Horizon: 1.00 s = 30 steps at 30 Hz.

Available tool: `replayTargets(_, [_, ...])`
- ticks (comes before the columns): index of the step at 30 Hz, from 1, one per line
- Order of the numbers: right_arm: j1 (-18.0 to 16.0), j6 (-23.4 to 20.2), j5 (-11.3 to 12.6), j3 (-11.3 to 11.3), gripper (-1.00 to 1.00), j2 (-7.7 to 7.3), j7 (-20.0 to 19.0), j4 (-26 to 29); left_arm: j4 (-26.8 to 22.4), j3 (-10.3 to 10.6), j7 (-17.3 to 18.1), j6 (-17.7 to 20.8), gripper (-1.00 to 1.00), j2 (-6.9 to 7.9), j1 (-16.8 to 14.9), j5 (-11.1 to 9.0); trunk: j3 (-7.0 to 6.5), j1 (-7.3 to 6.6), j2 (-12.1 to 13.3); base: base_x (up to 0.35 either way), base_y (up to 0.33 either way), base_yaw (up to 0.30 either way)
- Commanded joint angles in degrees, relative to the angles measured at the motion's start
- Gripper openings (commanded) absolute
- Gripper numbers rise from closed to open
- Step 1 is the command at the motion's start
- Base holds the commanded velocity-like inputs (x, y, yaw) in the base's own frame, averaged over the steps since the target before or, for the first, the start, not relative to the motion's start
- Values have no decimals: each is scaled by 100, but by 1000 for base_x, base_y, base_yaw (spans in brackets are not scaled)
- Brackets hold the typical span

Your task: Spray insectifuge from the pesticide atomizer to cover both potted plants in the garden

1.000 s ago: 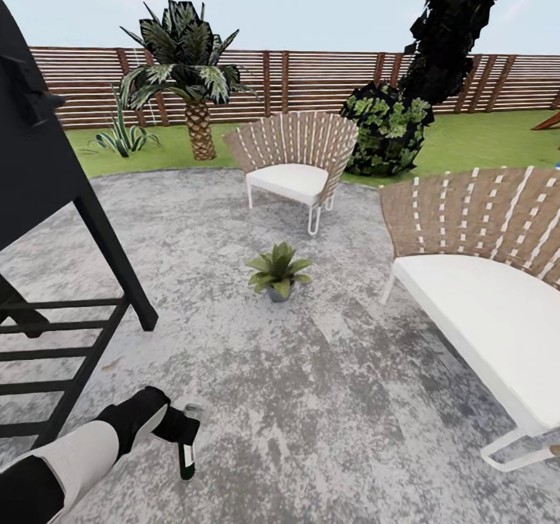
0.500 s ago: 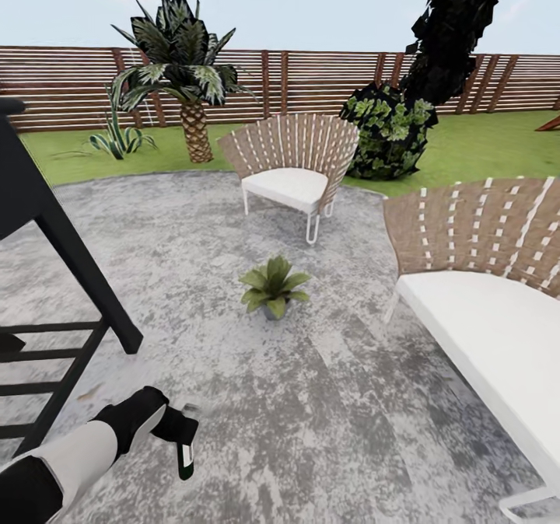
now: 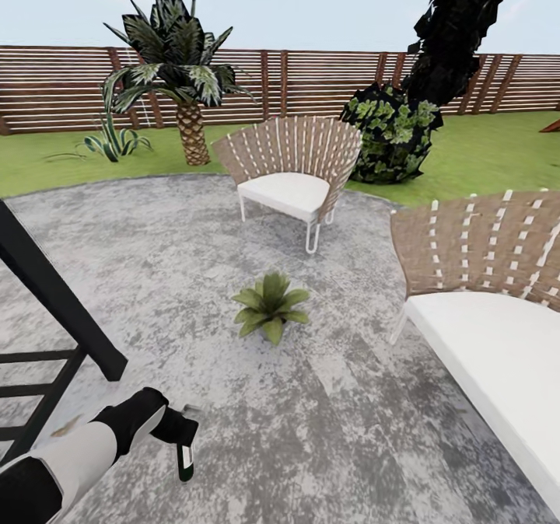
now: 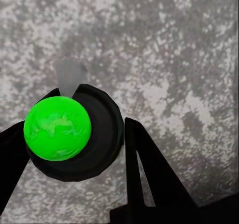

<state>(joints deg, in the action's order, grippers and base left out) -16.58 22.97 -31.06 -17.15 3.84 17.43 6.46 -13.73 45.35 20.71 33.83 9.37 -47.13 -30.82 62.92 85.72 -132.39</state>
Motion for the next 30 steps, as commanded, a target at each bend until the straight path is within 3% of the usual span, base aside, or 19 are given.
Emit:
replayTargets(1, [-4,13,-59,-43,100,3,23,-7,-12,18,12,26,-100,7,-1,-12,5,2,-2,332,-102,0])
replayTargets(24, [-4,10,-59,-47,100,-6,23,-6,-15,30,52,27,-100,18,18,23,5,2,-2,332,-58,0])
replayTargets(30, [-4,10,-60,-51,100,-6,23,-5,-17,40,69,22,-100,83,-18,24,5,2,-2,118,-54,0])
